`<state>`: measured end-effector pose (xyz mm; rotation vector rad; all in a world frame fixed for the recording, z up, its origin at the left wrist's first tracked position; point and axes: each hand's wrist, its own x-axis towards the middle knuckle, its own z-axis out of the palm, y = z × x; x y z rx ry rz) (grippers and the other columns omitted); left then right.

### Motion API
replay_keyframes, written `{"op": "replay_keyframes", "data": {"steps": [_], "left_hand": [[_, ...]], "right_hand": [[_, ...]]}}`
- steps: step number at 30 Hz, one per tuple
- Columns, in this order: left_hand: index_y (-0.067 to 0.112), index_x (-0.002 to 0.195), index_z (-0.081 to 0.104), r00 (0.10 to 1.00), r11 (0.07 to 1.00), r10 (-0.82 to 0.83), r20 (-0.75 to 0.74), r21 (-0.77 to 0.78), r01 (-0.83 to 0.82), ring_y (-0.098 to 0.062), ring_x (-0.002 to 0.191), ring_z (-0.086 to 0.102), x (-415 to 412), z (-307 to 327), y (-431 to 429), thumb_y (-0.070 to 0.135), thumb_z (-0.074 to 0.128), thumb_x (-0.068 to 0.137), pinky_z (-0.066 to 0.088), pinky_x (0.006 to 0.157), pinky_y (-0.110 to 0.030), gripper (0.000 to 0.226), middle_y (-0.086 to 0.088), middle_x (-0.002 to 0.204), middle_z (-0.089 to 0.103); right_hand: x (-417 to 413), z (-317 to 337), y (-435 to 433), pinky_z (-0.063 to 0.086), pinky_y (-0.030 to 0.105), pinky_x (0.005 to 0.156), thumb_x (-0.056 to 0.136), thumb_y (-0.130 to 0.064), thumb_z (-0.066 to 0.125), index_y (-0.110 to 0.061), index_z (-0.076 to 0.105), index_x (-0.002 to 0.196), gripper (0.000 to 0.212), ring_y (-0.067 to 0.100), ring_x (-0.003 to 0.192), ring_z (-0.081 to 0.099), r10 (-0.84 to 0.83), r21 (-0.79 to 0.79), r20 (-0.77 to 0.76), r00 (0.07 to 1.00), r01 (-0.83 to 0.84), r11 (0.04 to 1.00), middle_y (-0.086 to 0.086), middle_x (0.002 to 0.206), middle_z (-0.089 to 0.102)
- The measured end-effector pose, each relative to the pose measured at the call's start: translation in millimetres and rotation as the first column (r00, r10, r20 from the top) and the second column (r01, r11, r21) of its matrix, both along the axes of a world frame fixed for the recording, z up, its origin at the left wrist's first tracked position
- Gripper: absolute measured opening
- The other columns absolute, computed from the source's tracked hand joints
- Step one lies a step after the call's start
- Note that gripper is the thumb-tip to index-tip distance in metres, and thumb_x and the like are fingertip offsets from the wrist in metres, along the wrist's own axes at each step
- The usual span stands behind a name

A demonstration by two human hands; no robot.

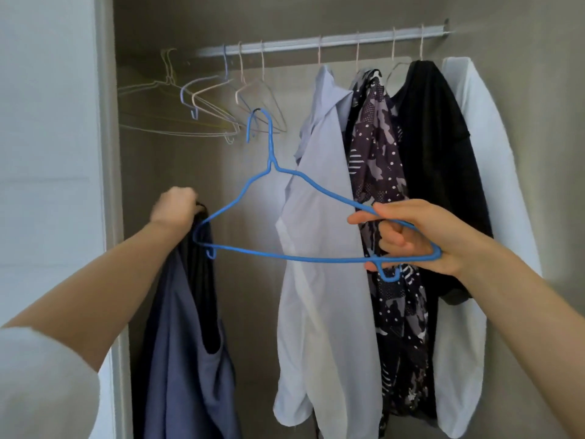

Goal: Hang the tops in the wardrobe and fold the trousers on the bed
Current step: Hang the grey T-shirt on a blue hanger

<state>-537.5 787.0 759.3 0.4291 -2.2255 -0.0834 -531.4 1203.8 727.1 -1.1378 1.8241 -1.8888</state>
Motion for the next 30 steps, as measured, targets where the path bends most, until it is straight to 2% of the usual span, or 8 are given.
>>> {"op": "replay_keyframes", "data": {"steps": [4, 8, 16, 20, 21, 23, 25, 30], "left_hand": [[0.008, 0.103, 0.073, 0.989, 0.969, -0.149, 0.014, -0.198, 0.148, -0.043, 0.098, 0.063, -4, 2, 18, 0.025, 0.064, 0.092, 0.050, 0.081, -0.045, 0.022, -0.023, 0.103, 0.068], [0.005, 0.089, 0.074, 0.920, 0.906, -0.373, -0.123, -0.261, 0.333, -0.038, 0.088, 0.063, -9, 5, 32, 0.027, 0.068, 0.090, 0.045, 0.072, -0.041, 0.023, -0.018, 0.088, 0.066], [0.000, 0.081, 0.074, 0.766, 0.811, -0.535, -0.357, 0.038, 0.584, -0.008, 0.066, 0.047, -3, 39, 60, 0.015, 0.069, 0.089, 0.042, 0.061, -0.026, 0.018, -0.012, 0.066, 0.064], [-0.001, 0.098, 0.071, 0.587, 0.450, -0.705, -0.397, 0.390, 0.803, -0.008, 0.055, 0.056, 13, 55, 72, 0.016, 0.065, 0.093, 0.055, 0.058, -0.021, 0.019, -0.007, 0.077, 0.060], [-0.002, 0.101, 0.070, 0.564, 0.419, -0.730, -0.386, 0.398, 0.816, -0.006, 0.057, 0.057, 17, 57, 73, 0.019, 0.064, 0.094, 0.056, 0.061, -0.019, 0.022, -0.007, 0.081, 0.060], [0.006, 0.099, 0.074, 0.611, 0.564, -0.738, -0.286, 0.234, 0.792, -0.006, 0.068, 0.052, 23, 61, 71, 0.027, 0.063, 0.095, 0.049, 0.066, -0.016, 0.024, -0.007, 0.085, 0.063], [0.019, 0.085, 0.073, 0.707, 0.713, -0.692, -0.149, 0.013, 0.701, -0.008, 0.076, 0.047, 27, 61, 69, 0.038, 0.059, 0.096, 0.041, 0.074, -0.027, 0.026, -0.008, 0.079, 0.062], [0.015, 0.062, 0.037, 0.670, 0.678, -0.735, -0.107, -0.150, 0.720, -0.006, 0.060, 0.027, 28, 55, 66, 0.029, 0.049, 0.103, 0.025, 0.058, -0.025, 0.045, 0.001, 0.065, 0.029]], "right_hand": [[-6, -12, -23, 0.056, 0.049, 0.071, 0.091, -0.027, 0.055, -0.005, 0.073, 0.106, 0.032, 0.009, 0.035, 0.037, -0.024, -0.014, 0.031, 0.999, 0.025, 1.000, -0.001, 0.044, 0.038], [-9, -20, -44, 0.056, 0.051, 0.073, 0.099, -0.025, 0.050, -0.003, 0.071, 0.108, 0.032, 0.009, 0.035, 0.034, -0.026, -0.018, 0.052, 0.998, 0.027, 0.999, 0.000, 0.044, 0.036], [-2, -43, -76, 0.056, 0.057, 0.073, 0.100, -0.021, 0.050, 0.000, 0.071, 0.104, 0.030, 0.012, 0.035, 0.031, -0.051, -0.144, 0.042, 0.998, 0.057, 0.988, 0.006, 0.044, 0.036], [4, -54, -86, 0.056, 0.057, 0.072, 0.094, -0.025, 0.054, 0.002, 0.071, 0.100, 0.033, 0.012, 0.034, 0.029, -0.046, -0.324, 0.020, 0.999, 0.050, 0.945, 0.005, 0.042, 0.033], [5, -55, -87, 0.056, 0.057, 0.072, 0.092, -0.026, 0.054, 0.004, 0.070, 0.100, 0.034, 0.011, 0.034, 0.029, -0.040, -0.361, 0.022, 0.999, 0.045, 0.931, 0.004, 0.041, 0.033], [6, -55, -87, 0.056, 0.057, 0.071, 0.093, -0.025, 0.053, 0.008, 0.068, 0.101, 0.036, 0.011, 0.034, 0.029, -0.012, -0.423, 0.030, 0.999, 0.023, 0.906, 0.004, 0.041, 0.031], [10, -56, -89, 0.055, 0.057, 0.070, 0.094, -0.025, 0.053, 0.010, 0.066, 0.104, 0.038, 0.011, 0.034, 0.029, 0.039, -0.455, 0.050, 0.998, -0.012, 0.890, 0.003, 0.041, 0.032], [18, -54, -88, 0.053, 0.056, 0.079, 0.095, -0.038, 0.044, 0.001, 0.064, 0.120, 0.050, 0.017, 0.051, 0.052, 0.248, -0.387, -0.035, 0.968, -0.242, 0.890, 0.009, 0.058, 0.054]]}}
